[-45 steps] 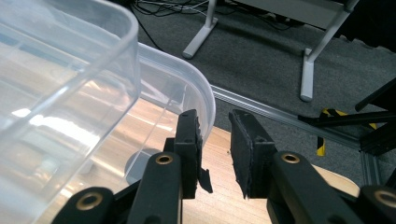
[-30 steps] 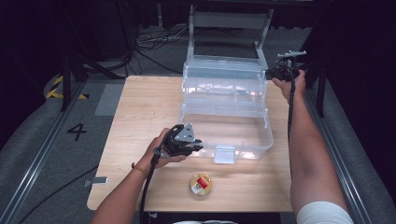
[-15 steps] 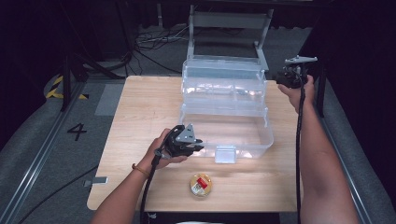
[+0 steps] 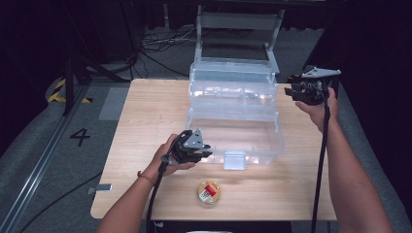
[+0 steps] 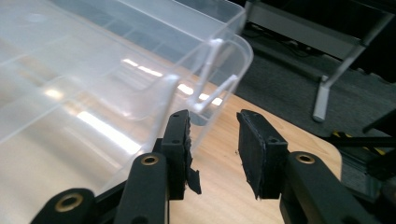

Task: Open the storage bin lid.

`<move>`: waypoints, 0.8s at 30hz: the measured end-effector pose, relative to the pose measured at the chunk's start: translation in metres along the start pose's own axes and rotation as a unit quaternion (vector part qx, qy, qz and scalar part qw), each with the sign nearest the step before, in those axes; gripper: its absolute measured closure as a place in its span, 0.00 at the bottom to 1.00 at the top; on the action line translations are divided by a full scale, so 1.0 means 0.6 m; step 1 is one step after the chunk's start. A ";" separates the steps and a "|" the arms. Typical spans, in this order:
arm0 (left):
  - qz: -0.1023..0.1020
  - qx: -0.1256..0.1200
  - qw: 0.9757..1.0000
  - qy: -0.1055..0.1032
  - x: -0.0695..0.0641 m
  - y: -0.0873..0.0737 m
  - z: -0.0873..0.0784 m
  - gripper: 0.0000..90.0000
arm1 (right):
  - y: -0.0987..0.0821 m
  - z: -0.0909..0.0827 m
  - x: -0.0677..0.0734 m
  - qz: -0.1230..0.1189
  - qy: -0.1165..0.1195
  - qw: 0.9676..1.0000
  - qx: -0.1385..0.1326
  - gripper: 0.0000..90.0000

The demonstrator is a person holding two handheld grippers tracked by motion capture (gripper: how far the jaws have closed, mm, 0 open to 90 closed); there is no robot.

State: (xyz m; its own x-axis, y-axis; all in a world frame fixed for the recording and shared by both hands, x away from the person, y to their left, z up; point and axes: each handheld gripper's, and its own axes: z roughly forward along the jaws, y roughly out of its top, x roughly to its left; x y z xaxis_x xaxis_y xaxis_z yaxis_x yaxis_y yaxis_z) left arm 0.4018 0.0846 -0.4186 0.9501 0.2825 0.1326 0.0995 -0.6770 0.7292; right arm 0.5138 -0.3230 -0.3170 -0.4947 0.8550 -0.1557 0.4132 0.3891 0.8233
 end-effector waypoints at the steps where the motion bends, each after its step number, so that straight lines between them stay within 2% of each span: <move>1: 0.000 0.000 1.000 0.000 0.000 0.000 0.000 0.82 | 0.000 0.000 0.000 0.000 0.000 1.000 0.000 0.72; 2: 0.000 0.002 1.000 0.001 -0.001 0.000 0.000 0.82 | -0.002 -0.014 0.010 -0.011 0.003 1.000 0.001 0.72; 6: -0.002 0.003 1.000 0.001 -0.001 0.001 0.000 0.82 | -0.006 -0.032 0.020 -0.013 0.014 1.000 -0.007 0.72; 10: -0.002 0.004 1.000 0.002 -0.001 0.001 0.000 0.82 | -0.018 -0.054 0.033 -0.018 0.037 0.999 -0.016 0.72; 13: -0.002 0.005 1.000 0.002 -0.001 0.002 0.000 0.82 | -0.026 -0.070 0.040 -0.028 0.044 0.998 -0.019 0.71; 19: 0.000 0.005 1.000 0.005 -0.002 0.002 0.001 0.81 | -0.035 -0.089 0.052 -0.035 0.051 0.998 -0.022 0.71; 21: 0.001 0.005 1.000 0.006 -0.002 0.002 0.001 0.81 | -0.043 -0.100 0.065 -0.037 0.066 0.997 -0.025 0.71; 24: 0.000 0.006 1.000 0.008 -0.003 0.003 0.001 0.80 | -0.050 -0.106 0.079 -0.049 0.073 0.996 -0.022 0.70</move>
State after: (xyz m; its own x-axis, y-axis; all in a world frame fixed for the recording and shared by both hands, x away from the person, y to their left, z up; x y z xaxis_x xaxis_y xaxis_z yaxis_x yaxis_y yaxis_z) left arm 0.4004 0.0824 -0.4183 0.9452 0.2929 0.1444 0.1024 -0.6857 0.7206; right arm 0.4292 -0.3159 -0.3144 -0.6380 0.7536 -0.1583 0.3256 0.4503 0.8314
